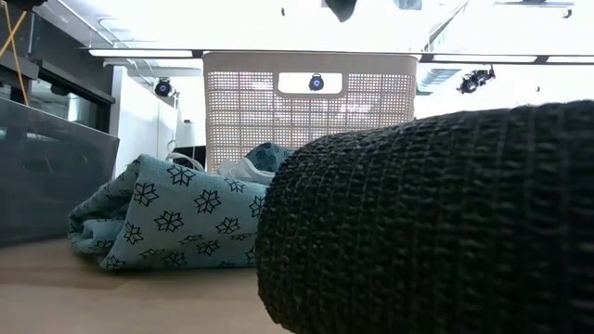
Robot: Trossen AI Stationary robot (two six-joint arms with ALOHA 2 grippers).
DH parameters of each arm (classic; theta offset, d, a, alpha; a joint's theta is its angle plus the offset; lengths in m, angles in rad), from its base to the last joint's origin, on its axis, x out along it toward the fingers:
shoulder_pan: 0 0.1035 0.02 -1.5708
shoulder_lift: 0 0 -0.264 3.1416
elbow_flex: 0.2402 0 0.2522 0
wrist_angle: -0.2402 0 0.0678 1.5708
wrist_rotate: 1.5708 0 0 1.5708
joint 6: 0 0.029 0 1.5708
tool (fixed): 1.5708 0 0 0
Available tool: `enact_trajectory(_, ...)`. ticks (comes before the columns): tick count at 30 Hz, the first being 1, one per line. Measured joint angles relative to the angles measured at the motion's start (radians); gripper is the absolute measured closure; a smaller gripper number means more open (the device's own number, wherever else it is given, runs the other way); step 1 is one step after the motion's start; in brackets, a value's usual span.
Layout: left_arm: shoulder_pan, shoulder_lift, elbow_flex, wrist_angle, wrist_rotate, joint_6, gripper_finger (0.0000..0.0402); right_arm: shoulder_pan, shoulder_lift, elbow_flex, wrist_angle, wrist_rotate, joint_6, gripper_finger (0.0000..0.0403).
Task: Pick & place medical supplies in basket/bin
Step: Put the pink bandage into the black bin
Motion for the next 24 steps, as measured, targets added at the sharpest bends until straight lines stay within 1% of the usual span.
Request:
enact_trajectory(6, 0.000, 0.000, 0.000, -0.002, 0.000, -0.002, 0.0266, 0.023, 0.000, 0.000, -0.003, 0.005, 0.008, 0.0220)
enact_trajectory(10, -0.020, -0.007, 0.000, -0.040, 0.000, -0.066, 0.0266, 0.023, 0.000, 0.000, -0.002, 0.007, 0.008, 0.0220)
enact_trajectory(13, -0.059, -0.027, 0.000, -0.150, -0.017, -0.150, 0.0266, 0.023, 0.000, 0.000, -0.003, 0.007, 0.008, 0.0220)
enact_trajectory(18, -0.142, -0.089, 0.000, -0.391, -0.105, -0.370, 0.0266, 0.023, 0.000, 0.000, -0.003, 0.007, 0.007, 0.0220)
enact_trajectory(24, -0.250, -0.180, 0.000, -0.619, -0.122, -0.611, 0.0266, 0.023, 0.000, 0.000, -0.003, 0.006, 0.007, 0.0220)
